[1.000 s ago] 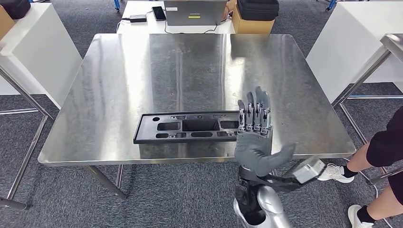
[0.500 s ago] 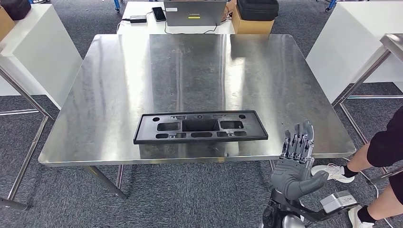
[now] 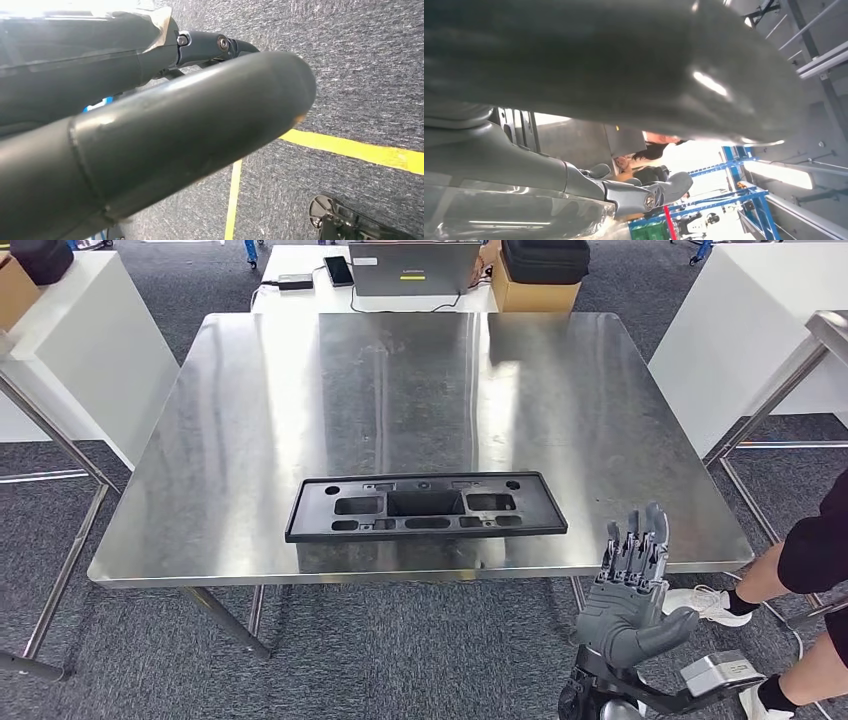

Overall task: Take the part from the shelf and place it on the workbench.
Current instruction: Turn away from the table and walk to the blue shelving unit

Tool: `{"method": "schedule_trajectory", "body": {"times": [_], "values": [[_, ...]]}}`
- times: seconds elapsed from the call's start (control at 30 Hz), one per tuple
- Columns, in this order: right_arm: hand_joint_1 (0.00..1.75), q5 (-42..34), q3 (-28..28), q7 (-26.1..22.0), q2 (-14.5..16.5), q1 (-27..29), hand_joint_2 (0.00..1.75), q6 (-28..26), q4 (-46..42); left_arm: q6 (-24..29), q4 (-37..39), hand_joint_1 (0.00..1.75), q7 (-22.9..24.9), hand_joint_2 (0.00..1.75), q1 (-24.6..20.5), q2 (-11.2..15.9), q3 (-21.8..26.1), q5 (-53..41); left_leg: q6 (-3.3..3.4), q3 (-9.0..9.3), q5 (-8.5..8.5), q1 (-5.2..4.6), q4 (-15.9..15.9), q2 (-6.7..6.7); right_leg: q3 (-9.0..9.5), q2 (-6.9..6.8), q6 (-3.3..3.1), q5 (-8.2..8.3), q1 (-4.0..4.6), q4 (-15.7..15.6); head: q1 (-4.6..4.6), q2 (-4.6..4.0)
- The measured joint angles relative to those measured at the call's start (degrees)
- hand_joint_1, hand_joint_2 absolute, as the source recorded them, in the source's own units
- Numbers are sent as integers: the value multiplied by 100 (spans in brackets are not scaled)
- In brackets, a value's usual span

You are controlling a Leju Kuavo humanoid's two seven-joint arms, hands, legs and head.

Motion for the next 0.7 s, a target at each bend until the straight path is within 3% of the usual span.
{"method": "schedule_trajectory", "body": {"times": [0.07, 0.13, 0.2, 0.27, 0.33, 0.37, 0.4, 0.43, 0.5, 0.57, 0.6, 0.7], "values": [[0, -1, -2, 1, 2, 4, 0, 0, -1, 0, 0, 0, 0, 0, -2, -4, 0, 1, -70, -8, 22, -10, 10, -12, 239, 24, -55, 236, 30, -519, 0, 0], [0, -2, -8, 3, 4, 8, 0, 0, -2, 1, 0, 0, 0, 0, -4, -4, 0, 1, -150, -17, 48, -19, 16, -22, 220, 53, -181, 302, 67, -577, -7, 0], [0, -2, -15, 4, 17, 2, 0, 0, -2, 1, 2, 0, 0, 0, 0, -3, -1, 0, -217, -53, -10, 6, 79, -23, 182, 49, -302, 332, 15, -607, -11, 0], [0, -4, -26, 8, 43, 1, 0, 7, -2, 2, 6, 0, 0, 0, 5, -6, -3, 0, -272, -216, -359, 38, 471, -24, 144, 35, -427, 397, -20, -622, -14, 0], [0, -6, -38, 21, 70, 10, 0, 20, -2, 4, 8, 0, 0, 0, 6, -9, -3, 0, -322, -484, -839, 47, 1210, -25, 74, 24, -498, 456, 13, -614, -17, 0], [0, -7, -43, 32, 80, 17, 0, 28, -2, 4, 8, 0, 0, 0, 7, -9, -3, 0, -339, -570, -967, 49, 1508, -26, 37, 20, -505, 483, 24, -609, -16, 0], [0, -5, -46, 42, 87, 20, 0, 35, -2, 5, 9, 0, 0, 0, 7, -8, -2, -1, -347, -571, -980, 53, 1634, -25, 9, 18, -504, 503, 33, -605, -16, 0], [0, -3, -50, 51, 93, 22, 0, 45, -2, 5, 9, 0, 0, 0, 6, -8, -2, -3, -345, -454, -877, 58, 1524, -24, -5, 17, -498, 518, 36, -602, -15, 0], [0, 0, -57, 60, 108, 20, 0, 66, -2, 4, 9, 0, 0, 0, 3, -7, -2, -8, -314, 27, -554, 65, 791, -21, -12, 17, -478, 536, 39, -597, -16, 0], [0, 2, -64, 63, 122, 16, 0, 80, -2, 4, 9, 0, 0, 0, -3, -4, -3, -13, -259, 411, -381, 47, 129, -23, -28, 16, -434, 563, 72, -588, -12, 0], [0, 5, -68, 64, 126, 13, 0, 85, -2, 4, 9, 0, 0, 0, -5, -3, -3, -15, -234, 472, -374, 32, -5, -24, -41, 15, -403, 582, 86, -588, -13, 0], [0, 13, -80, 69, 134, 10, 0, 92, -5, 1, 9, 0, 0, 0, -11, -9, -3, -19, -131, 435, -303, 21, -80, -11, -97, 14, -306, 596, 108, -562, -13, 0]]}}
